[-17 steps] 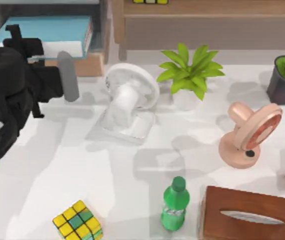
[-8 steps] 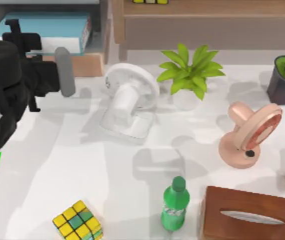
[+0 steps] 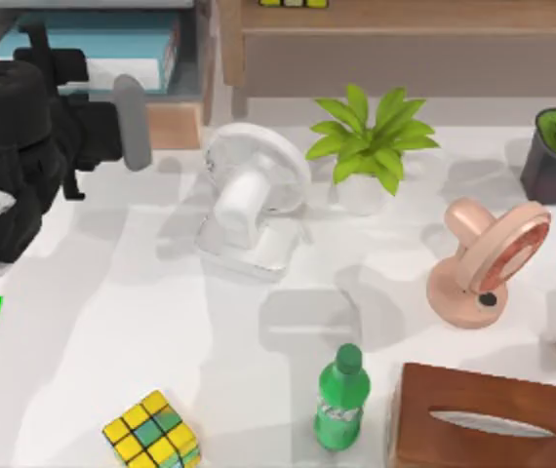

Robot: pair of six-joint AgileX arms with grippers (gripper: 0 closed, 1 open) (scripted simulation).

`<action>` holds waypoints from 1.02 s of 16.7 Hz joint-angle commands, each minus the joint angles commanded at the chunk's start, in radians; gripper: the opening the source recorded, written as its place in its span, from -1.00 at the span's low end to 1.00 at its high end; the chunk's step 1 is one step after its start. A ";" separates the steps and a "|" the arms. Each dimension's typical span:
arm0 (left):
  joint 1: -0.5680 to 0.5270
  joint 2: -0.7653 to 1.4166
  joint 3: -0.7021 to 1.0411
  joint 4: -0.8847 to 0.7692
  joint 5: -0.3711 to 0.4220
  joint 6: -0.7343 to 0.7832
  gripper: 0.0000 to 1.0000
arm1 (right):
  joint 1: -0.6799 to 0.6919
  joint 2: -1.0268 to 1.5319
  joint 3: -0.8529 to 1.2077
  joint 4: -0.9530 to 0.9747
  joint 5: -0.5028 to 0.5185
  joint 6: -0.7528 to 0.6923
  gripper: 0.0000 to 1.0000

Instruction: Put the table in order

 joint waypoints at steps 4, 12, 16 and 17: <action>0.000 0.000 0.000 0.000 0.000 0.000 -0.70 | 0.000 0.000 0.000 0.000 0.000 0.000 1.00; 0.000 0.000 0.000 0.000 0.000 0.000 0.51 | 0.000 0.000 0.000 0.000 0.000 0.000 1.00; 0.000 0.000 0.000 0.000 0.000 0.000 1.00 | 0.000 0.000 0.000 0.000 0.000 0.000 1.00; 0.000 0.000 0.000 0.000 0.000 0.000 1.00 | 0.000 0.000 0.000 0.000 0.000 0.000 1.00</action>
